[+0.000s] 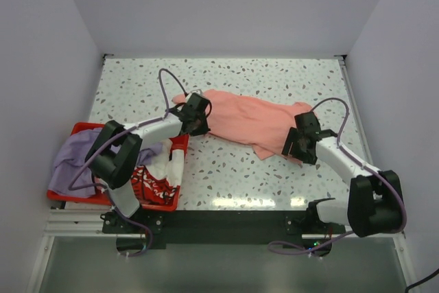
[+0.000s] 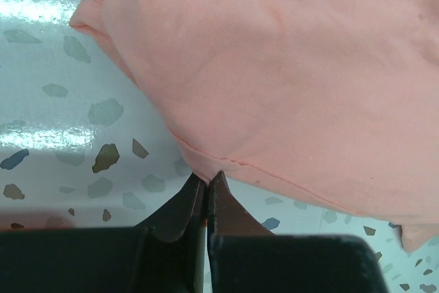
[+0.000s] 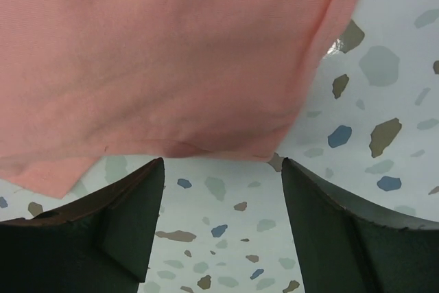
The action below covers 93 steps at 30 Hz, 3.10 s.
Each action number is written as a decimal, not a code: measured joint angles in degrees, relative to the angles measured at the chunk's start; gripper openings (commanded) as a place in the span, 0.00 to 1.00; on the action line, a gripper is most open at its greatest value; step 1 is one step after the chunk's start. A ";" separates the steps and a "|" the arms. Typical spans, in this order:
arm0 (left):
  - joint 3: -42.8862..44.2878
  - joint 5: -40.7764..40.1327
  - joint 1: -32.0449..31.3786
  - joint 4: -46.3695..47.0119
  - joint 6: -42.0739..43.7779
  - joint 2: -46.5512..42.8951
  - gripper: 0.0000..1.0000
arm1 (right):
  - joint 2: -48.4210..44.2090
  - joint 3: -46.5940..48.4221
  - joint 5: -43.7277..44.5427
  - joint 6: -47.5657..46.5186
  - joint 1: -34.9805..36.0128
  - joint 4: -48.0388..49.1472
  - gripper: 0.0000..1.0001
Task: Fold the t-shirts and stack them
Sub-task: Flatten the tshirt out
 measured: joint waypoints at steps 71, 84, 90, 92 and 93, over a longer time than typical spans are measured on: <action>17.79 0.50 0.02 1.66 11.50 -10.84 0.00 | 4.85 46.84 22.51 -18.75 -2.95 -1.88 0.00; 7.54 -4.26 8.48 -2.25 8.48 -8.46 0.00 | 31.52 48.02 14.38 -17.07 -15.65 -0.28 0.00; 7.26 -4.20 10.47 -1.07 8.52 -7.56 0.00 | 45.88 59.87 11.98 -17.94 -15.63 0.76 0.00; 8.35 -4.11 10.34 -0.59 8.57 -6.14 0.00 | 50.14 64.70 11.74 -18.49 -15.61 0.61 0.03; 9.05 -4.04 10.34 -0.44 8.61 -5.29 0.00 | 52.46 67.52 11.61 -18.84 -15.58 0.35 0.07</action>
